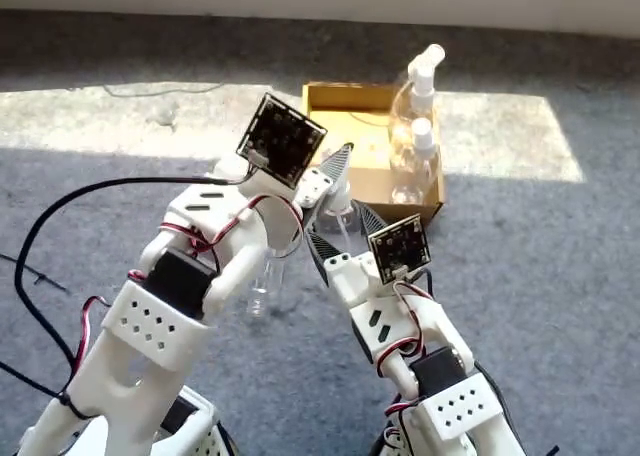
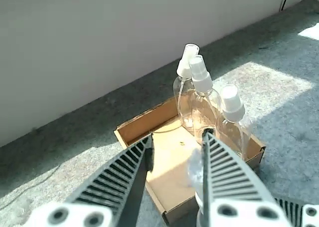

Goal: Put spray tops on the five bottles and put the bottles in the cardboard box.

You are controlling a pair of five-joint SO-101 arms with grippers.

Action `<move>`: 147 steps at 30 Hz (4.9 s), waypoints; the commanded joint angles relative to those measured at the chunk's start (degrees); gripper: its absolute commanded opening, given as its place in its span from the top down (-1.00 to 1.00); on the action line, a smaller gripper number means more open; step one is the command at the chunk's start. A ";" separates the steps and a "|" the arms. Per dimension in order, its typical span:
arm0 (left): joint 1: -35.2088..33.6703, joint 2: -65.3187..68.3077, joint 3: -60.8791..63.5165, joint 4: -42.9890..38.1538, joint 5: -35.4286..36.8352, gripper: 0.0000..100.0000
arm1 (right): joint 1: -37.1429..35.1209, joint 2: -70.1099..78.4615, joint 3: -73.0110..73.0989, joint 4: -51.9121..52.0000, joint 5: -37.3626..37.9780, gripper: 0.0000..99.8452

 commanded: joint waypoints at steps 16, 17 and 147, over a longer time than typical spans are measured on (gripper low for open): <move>-4.79 -15.43 -7.87 9.76 -0.79 0.68 | 2.86 0.40 -1.45 -0.13 0.53 0.99; -5.76 -17.80 -7.25 11.87 -0.88 0.68 | 4.00 0.40 -1.98 -0.22 0.53 0.99; -27.47 -26.24 40.31 -11.60 -3.34 0.54 | 10.95 112.57 -102.29 2.24 0.09 0.81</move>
